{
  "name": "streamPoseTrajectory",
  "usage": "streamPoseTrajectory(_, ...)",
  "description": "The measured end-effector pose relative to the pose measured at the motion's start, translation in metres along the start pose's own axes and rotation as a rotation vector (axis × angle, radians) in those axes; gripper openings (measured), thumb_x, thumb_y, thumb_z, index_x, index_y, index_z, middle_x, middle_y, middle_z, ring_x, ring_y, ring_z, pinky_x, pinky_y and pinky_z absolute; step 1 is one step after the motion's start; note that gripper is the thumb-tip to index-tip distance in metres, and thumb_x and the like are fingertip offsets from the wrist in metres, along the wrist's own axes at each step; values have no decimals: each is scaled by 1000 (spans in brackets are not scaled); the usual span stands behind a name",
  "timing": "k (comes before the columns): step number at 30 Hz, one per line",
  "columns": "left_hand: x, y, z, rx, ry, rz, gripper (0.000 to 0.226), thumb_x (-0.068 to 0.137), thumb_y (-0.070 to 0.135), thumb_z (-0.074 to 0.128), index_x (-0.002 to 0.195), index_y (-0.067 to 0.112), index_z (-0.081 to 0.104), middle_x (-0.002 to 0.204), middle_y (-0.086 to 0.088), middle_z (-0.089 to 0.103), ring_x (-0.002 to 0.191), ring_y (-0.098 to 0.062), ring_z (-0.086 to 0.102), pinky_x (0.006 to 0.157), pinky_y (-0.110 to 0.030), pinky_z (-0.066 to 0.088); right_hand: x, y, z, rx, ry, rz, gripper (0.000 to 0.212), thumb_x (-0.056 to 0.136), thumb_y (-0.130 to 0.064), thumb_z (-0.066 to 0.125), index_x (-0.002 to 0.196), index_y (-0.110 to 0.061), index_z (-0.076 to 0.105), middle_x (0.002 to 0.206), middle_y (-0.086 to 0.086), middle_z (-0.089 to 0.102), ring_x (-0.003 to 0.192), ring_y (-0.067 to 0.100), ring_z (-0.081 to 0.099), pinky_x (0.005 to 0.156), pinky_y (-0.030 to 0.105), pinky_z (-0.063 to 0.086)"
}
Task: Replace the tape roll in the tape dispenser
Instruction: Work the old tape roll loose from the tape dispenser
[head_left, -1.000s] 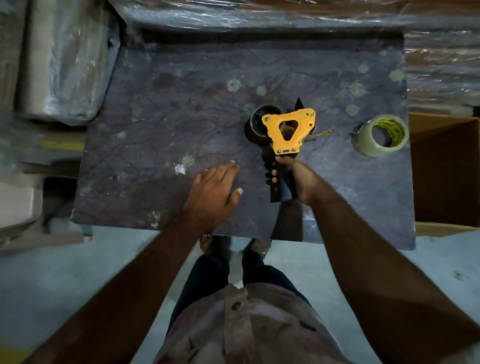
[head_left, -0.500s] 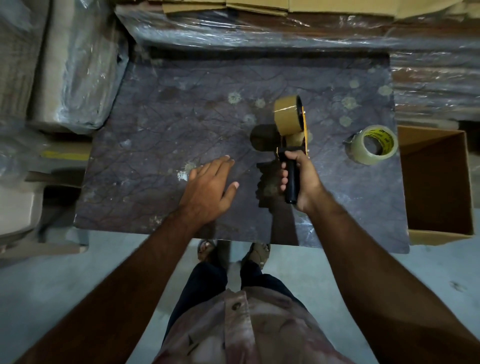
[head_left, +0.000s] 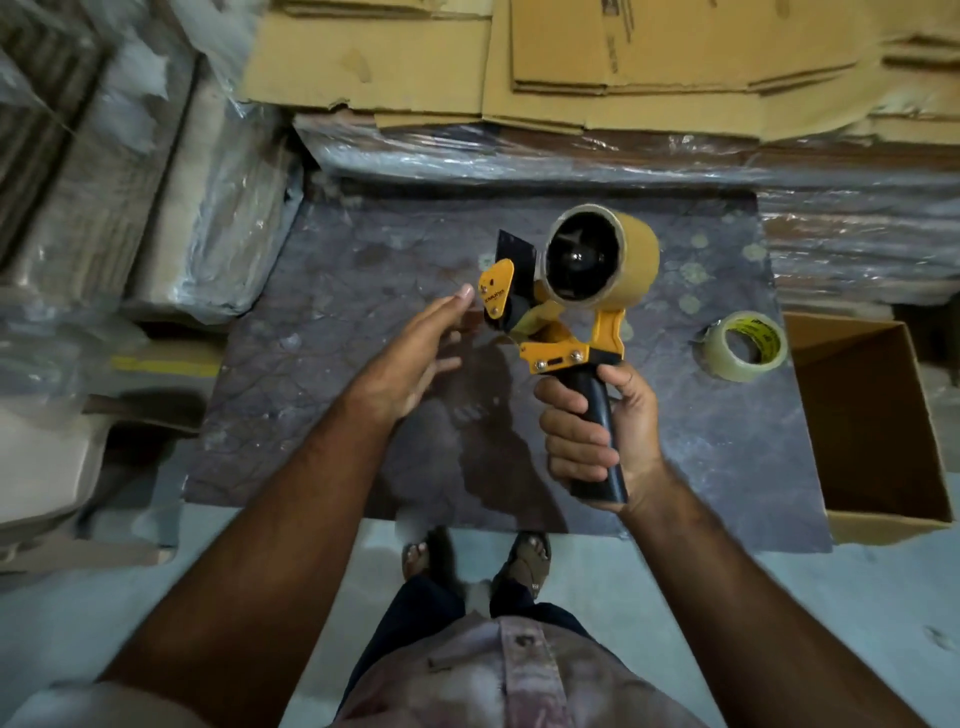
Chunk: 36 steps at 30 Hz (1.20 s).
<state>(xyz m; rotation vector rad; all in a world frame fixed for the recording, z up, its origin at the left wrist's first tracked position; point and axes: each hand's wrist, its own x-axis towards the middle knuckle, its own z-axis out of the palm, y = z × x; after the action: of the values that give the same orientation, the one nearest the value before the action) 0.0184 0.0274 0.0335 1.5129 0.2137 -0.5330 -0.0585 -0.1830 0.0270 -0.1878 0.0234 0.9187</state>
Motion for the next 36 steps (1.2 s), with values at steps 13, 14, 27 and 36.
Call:
streamPoseTrajectory(13,-10,58,-23,-51,-73,148,34,99,45,58,106,17,75,112,-9,77,103,-23,73,107,-46,45,32,4,49,-269,177,-76,23,77,-32,50,82,-10,47,54,4,51,41,18,51,43,25,45)
streamPoseTrajectory(14,-10,63,-27,-9,-68,158,36,98,47,60,108,16,75,112,-9,77,105,-23,73,108,-47,45,34,4,52,-331,283,-83,20,78,-30,51,81,-10,50,55,4,51,43,18,53,45,26,48)
streamPoseTrajectory(27,-6,88,-61,246,52,170,58,65,76,73,79,21,65,86,0,75,91,-23,70,100,-46,49,77,11,67,-405,689,-94,17,84,-25,55,71,-15,54,58,-2,43,42,12,39,44,24,39)
streamPoseTrajectory(36,-13,87,-90,223,43,394,30,90,42,72,109,19,73,110,6,75,105,-1,67,85,-23,49,97,15,74,-345,753,-150,20,81,-26,59,66,-19,49,52,-6,39,36,10,34,40,21,34)
